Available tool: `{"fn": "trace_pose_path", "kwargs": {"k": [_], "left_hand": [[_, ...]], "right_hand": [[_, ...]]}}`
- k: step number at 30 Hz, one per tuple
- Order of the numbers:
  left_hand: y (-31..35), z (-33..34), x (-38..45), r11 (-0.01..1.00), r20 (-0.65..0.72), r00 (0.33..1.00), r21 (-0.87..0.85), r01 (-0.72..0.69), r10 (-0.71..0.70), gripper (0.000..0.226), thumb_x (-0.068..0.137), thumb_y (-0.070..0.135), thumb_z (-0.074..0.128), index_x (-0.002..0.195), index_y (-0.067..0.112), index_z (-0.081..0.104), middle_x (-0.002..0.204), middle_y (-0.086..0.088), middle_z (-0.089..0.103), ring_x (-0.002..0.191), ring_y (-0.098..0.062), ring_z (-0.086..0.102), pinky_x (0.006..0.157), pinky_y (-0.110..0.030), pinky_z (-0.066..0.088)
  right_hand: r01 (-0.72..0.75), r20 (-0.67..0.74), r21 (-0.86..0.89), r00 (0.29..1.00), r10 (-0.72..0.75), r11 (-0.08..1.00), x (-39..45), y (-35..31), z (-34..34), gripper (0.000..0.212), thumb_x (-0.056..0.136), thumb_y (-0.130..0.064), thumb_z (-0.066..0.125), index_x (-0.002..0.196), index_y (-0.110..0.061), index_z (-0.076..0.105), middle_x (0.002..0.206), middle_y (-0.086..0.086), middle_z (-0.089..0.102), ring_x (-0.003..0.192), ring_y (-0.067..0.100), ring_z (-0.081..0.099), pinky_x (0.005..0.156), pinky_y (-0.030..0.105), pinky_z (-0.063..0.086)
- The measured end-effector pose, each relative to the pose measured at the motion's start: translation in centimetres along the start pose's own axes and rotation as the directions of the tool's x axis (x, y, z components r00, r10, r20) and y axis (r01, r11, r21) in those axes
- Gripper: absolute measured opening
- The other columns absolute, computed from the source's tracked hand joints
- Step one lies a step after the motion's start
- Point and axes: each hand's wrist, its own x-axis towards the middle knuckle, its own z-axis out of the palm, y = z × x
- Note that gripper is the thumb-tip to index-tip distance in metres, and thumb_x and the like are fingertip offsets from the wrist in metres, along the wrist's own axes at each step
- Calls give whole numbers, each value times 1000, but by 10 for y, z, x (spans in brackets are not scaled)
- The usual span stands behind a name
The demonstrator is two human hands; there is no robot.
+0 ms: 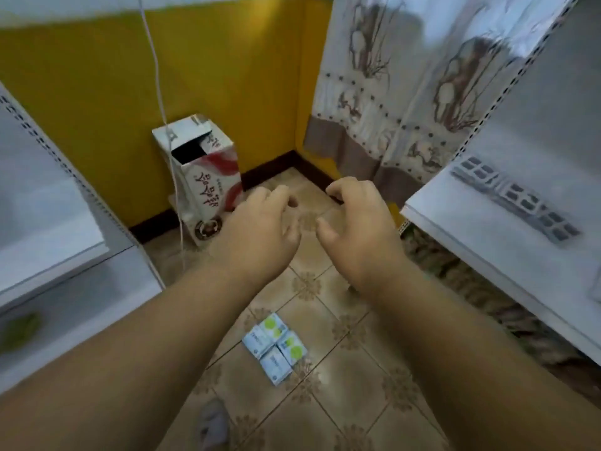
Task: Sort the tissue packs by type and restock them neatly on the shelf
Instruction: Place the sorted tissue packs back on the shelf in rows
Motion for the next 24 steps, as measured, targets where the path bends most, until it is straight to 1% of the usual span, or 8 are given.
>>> {"fn": "trace_pose_path", "kwargs": {"k": [3, 7, 12, 16, 20, 22, 23, 24], "left_hand": [[-82, 27, -2, 996, 108, 990, 12, 85, -86, 25, 90, 32, 55, 115, 34, 54, 110, 5, 54, 88, -16, 57, 73, -37, 50], [-167, 99, -8, 975, 208, 955, -19, 220, -211, 24, 90, 31, 56, 113, 38, 52, 107, 12, 53, 86, -13, 56, 70, -33, 49], [-260, 241, -35, 935, 283, 897, -11, 356, -338, 23, 90, 31, 57, 111, 38, 51, 105, 9, 54, 84, -13, 56, 71, -37, 51], [-335, 383, -81, 895, 370, 830, 16, 445, -419, 24, 89, 28, 58, 111, 35, 52, 105, 5, 54, 86, -18, 57, 73, -36, 49], [-393, 508, -137, 846, 392, 784, -25, 532, -481, 25, 84, 26, 61, 108, 32, 55, 100, 4, 60, 88, -22, 59, 78, -40, 50], [-415, 557, -162, 739, 415, 681, -30, 673, -603, 25, 86, 26, 63, 110, 28, 56, 102, 4, 61, 91, -21, 59, 79, -36, 49], [-428, 580, -172, 630, 431, 586, -52, 775, -686, 27, 87, 26, 64, 112, 25, 56, 106, 2, 61, 94, -21, 59, 79, -35, 49], [-440, 602, -179, 475, 450, 461, -89, 875, -765, 32, 86, 27, 66, 116, 21, 55, 108, -1, 61, 96, -23, 60, 81, -36, 50]], "right_hand": [[-87, 152, 45, 985, 79, 995, 0, -7, 92, 41, 86, -28, 66, 124, -26, 50, 116, -7, 47, 104, 14, 52, 87, 34, 50], [-175, 286, 79, 947, 146, 981, 6, 22, 197, 42, 89, -29, 65, 128, -29, 49, 114, -16, 38, 106, 9, 53, 82, 24, 44], [-229, 414, 76, 893, 178, 971, -14, 105, 349, 40, 87, -25, 68, 124, -26, 52, 121, -8, 50, 101, 10, 55, 74, 25, 43], [-242, 589, 1, 784, 195, 970, -70, 193, 480, 40, 87, -23, 68, 124, -23, 52, 124, -3, 50, 106, 16, 56, 80, 31, 47], [-229, 619, -66, 754, 220, 971, -117, 279, 582, 33, 88, -20, 64, 120, -18, 56, 119, 4, 52, 102, 24, 59, 83, 39, 48], [-209, 647, -129, 723, 243, 969, -132, 315, 626, 29, 91, -19, 59, 120, -17, 57, 119, 7, 52, 103, 27, 59, 85, 40, 47], [-205, 662, -153, 705, 254, 967, -137, 333, 648, 30, 92, -19, 58, 122, -16, 56, 120, 9, 52, 106, 28, 58, 88, 41, 47], [-207, 673, -175, 689, 270, 963, -140, 349, 669, 34, 93, -20, 57, 127, -15, 54, 123, 11, 51, 111, 30, 56, 92, 41, 45]]}}
